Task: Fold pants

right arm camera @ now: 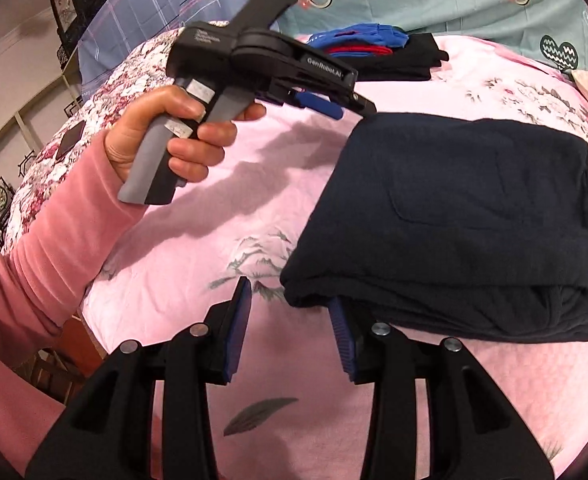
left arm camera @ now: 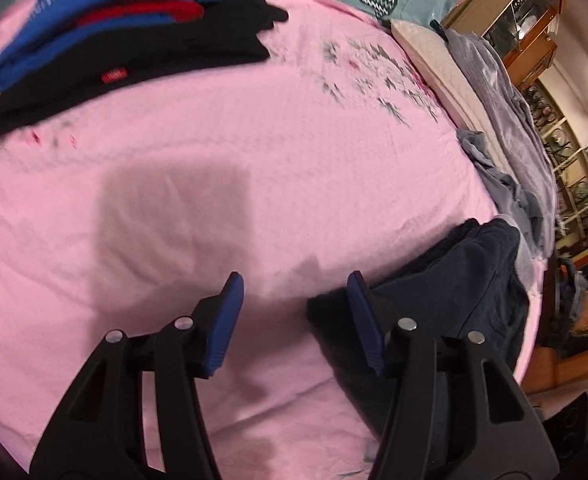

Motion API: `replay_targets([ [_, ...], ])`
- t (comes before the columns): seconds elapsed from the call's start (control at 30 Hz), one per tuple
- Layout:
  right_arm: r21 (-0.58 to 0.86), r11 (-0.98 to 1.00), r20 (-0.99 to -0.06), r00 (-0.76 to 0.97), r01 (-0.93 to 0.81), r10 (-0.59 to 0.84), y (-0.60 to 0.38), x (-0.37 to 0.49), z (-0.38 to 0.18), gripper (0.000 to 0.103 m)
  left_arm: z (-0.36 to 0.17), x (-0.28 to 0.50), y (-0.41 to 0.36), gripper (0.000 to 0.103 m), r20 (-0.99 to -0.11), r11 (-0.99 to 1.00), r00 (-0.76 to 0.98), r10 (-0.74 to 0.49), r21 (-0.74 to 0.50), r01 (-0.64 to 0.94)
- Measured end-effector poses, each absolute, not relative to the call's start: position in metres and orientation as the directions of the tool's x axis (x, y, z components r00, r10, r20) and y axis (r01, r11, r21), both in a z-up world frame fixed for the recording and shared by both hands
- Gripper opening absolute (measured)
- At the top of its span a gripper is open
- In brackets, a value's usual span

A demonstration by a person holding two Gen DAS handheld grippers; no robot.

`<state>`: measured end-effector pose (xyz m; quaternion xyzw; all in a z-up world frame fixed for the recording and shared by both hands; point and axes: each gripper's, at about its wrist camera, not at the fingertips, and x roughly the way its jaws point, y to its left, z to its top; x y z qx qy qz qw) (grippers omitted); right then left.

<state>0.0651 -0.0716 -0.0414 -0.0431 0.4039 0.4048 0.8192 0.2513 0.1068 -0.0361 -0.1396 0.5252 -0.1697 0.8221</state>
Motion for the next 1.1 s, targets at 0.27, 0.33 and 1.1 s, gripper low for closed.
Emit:
replay_targets([
  [0.27,0.111,0.721,-0.71,0.453,-0.684,0.539,-0.057,0.059,-0.045,0.022,-0.021,0.24,0.112,0.051,-0.783,0.87,0.382,-0.491,-0.463,0.168],
  [0.33,0.133,0.723,-0.707,0.446,-0.678,0.549,-0.061,0.06,-0.045,0.022,-0.02,0.24,0.117,0.077,-0.774,0.863,0.392,-0.498,-0.486,0.138],
  [1.1,0.136,0.71,-0.711,0.431,-0.691,0.556,-0.069,0.058,-0.044,0.007,-0.056,0.234,0.087,0.028,-0.74,0.801,0.318,-0.592,-0.582,0.136],
])
